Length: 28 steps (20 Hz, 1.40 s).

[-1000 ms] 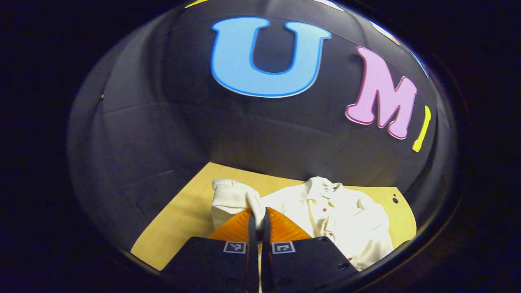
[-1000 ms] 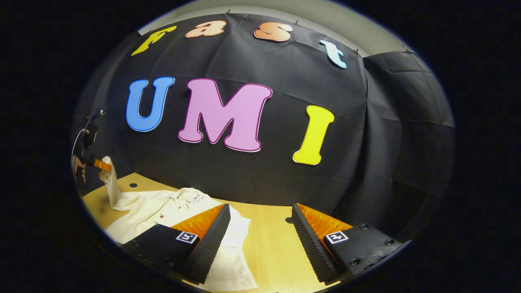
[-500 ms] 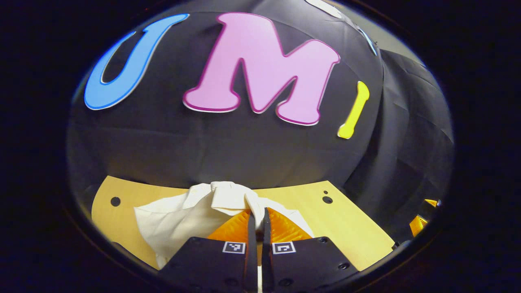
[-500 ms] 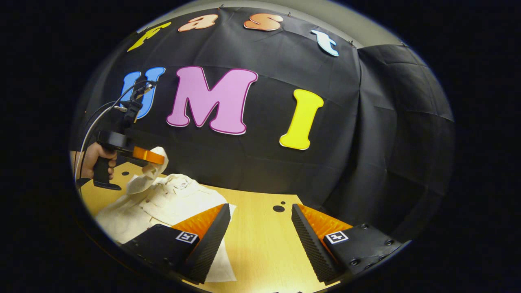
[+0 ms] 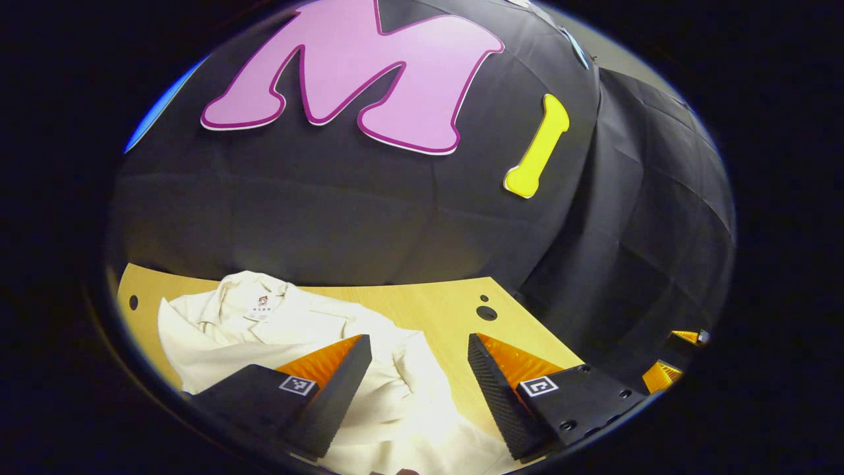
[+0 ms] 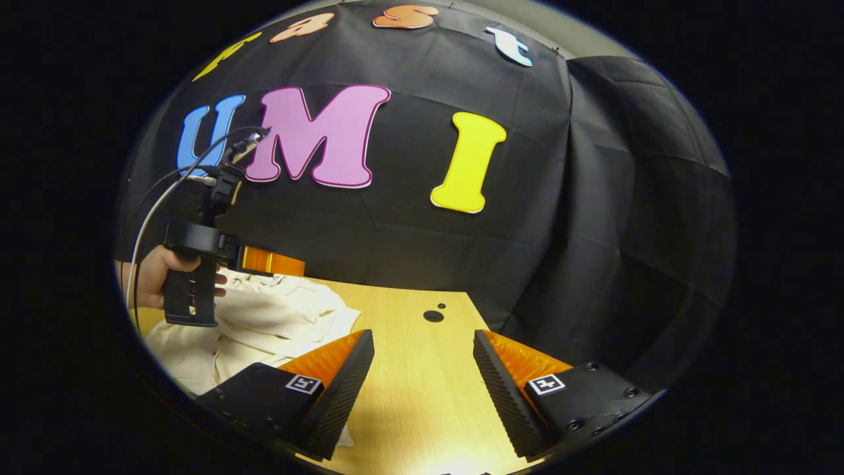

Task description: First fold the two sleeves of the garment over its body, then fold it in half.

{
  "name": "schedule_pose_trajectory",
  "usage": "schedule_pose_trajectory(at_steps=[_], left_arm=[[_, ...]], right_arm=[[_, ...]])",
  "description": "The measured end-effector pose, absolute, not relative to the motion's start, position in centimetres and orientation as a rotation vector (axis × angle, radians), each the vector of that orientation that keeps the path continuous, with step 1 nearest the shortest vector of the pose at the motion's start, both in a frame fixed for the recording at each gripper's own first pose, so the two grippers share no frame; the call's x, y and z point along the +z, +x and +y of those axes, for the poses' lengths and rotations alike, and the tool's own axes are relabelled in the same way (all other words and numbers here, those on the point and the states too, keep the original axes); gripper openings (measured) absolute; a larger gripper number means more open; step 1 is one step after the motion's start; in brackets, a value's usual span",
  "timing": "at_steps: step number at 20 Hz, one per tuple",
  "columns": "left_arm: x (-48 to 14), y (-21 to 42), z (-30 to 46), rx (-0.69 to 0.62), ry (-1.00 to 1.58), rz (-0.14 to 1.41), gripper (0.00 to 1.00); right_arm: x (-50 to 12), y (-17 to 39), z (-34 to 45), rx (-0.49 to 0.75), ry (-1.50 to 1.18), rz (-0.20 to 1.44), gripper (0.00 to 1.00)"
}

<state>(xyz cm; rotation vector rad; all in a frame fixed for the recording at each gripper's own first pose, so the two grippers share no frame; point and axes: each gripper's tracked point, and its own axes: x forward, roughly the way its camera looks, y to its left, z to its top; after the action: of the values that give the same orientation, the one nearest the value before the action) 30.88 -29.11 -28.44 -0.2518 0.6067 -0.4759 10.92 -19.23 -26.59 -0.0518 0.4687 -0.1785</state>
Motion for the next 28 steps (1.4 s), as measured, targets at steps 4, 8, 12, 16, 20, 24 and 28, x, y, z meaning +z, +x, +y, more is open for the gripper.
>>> schedule_pose_trajectory(at_steps=[4,8,12,16,20,24,28], left_arm=[[-27.8,28.1,-22.5,-0.413,-0.157,0.564,0.96],[-27.4,22.4,-15.0,-0.355,-0.113,0.581,0.96],[-29.2,15.4,-7.3,-0.297,0.014,0.660,0.96],[-33.8,8.3,-1.5,-0.258,0.131,0.800,0.96],[-40.5,1.4,2.3,-0.150,0.114,0.987,0.96],[-44.1,-2.1,3.5,-0.069,0.086,1.092,0.97],[-44.5,-2.3,3.0,-0.058,0.018,1.105,0.97]], right_arm=[[-30.0,9.8,-16.2,-0.140,-0.006,0.567,0.97],[-34.1,7.5,-11.7,-0.046,0.037,0.720,0.97],[-37.6,5.0,-8.7,-0.015,0.078,0.853,0.98],[-41.3,2.7,-7.4,0.010,0.064,0.980,0.98],[-44.3,0.8,-5.9,0.005,0.149,1.087,0.98],[-46.2,-0.3,-5.8,-0.027,0.160,1.136,0.98],[-46.7,-0.3,-5.8,-0.018,0.115,1.146,0.97]])
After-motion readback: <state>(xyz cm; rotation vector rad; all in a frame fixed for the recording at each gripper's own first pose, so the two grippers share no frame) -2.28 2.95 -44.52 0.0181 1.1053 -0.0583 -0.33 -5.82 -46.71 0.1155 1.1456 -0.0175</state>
